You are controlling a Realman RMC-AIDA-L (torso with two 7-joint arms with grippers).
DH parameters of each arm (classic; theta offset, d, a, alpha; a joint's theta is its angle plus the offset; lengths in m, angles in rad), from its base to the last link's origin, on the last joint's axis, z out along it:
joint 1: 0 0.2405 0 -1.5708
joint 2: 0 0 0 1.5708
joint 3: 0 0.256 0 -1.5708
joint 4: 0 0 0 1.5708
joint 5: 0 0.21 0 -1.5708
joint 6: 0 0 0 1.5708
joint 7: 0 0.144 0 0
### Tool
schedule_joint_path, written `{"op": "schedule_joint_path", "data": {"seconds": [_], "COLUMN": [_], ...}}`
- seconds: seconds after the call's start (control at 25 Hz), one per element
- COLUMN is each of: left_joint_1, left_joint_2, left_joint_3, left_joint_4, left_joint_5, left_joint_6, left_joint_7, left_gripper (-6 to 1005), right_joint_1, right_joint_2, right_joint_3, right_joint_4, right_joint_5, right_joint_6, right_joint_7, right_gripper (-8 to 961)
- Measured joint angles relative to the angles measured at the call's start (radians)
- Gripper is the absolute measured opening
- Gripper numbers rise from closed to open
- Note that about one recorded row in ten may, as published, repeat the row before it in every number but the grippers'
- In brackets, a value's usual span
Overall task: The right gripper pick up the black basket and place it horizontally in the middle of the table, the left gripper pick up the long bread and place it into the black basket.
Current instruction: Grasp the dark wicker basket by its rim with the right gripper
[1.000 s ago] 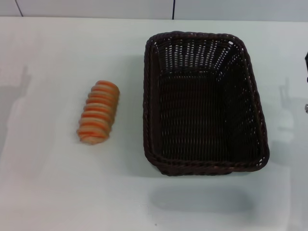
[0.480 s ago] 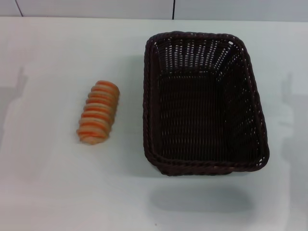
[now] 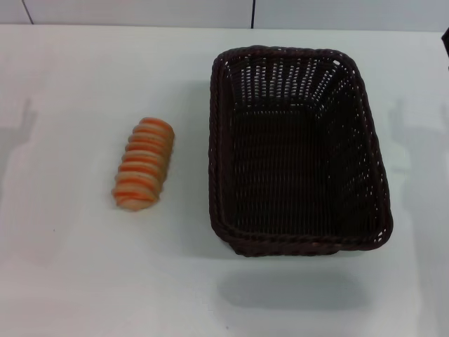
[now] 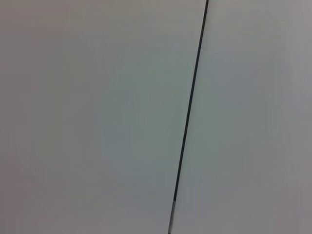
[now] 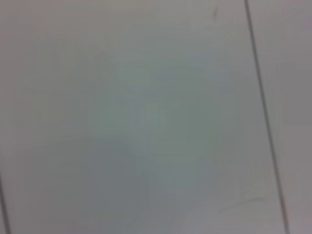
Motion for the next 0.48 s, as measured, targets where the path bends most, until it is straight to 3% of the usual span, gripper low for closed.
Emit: {"op": "schedule_joint_path", "data": {"seconds": [0.04, 0.16, 0.2, 0.24, 0.36, 0.4, 0.44, 0.48], "left_joint_1": [0.001, 0.003, 0.003, 0.003, 0.003, 0.003, 0.003, 0.003], "left_joint_2": [0.000, 0.001, 0.001, 0.002, 0.002, 0.002, 0.002, 0.002], "left_joint_3": [-0.002, -0.011, -0.014, -0.018, -0.021, -0.021, -0.021, -0.021], "left_joint_4": [-0.001, -0.002, -0.003, -0.003, -0.004, -0.005, -0.005, -0.004], "left_joint_5": [0.000, 0.000, 0.000, 0.000, 0.000, 0.000, 0.000, 0.000], "left_joint_6": [0.000, 0.001, 0.001, 0.001, 0.001, 0.001, 0.001, 0.001], "left_joint_7": [0.000, -0.001, -0.001, -0.001, -0.001, -0.001, -0.001, -0.001], "left_gripper": [773, 773, 773, 773, 773, 773, 773, 773], "right_joint_1": [0.000, -0.056, -0.084, -0.084, -0.124, -0.143, -0.143, -0.152], "right_joint_2": [0.000, 0.013, 0.024, 0.024, 0.054, 0.075, 0.075, 0.087], "right_joint_3": [0.000, 0.089, 0.153, 0.153, 0.272, 0.346, 0.346, 0.393], "right_joint_4": [0.000, 0.051, 0.072, 0.072, 0.085, 0.087, 0.087, 0.087], "right_joint_5": [0.000, 0.002, 0.003, 0.003, 0.004, 0.004, 0.004, 0.004], "right_joint_6": [0.000, 0.159, 0.274, 0.274, 0.486, 0.613, 0.613, 0.696], "right_joint_7": [0.000, -0.023, -0.026, -0.026, -0.027, -0.027, -0.027, -0.026], "right_gripper": [774, 773, 773, 773, 774, 774, 774, 775]}}
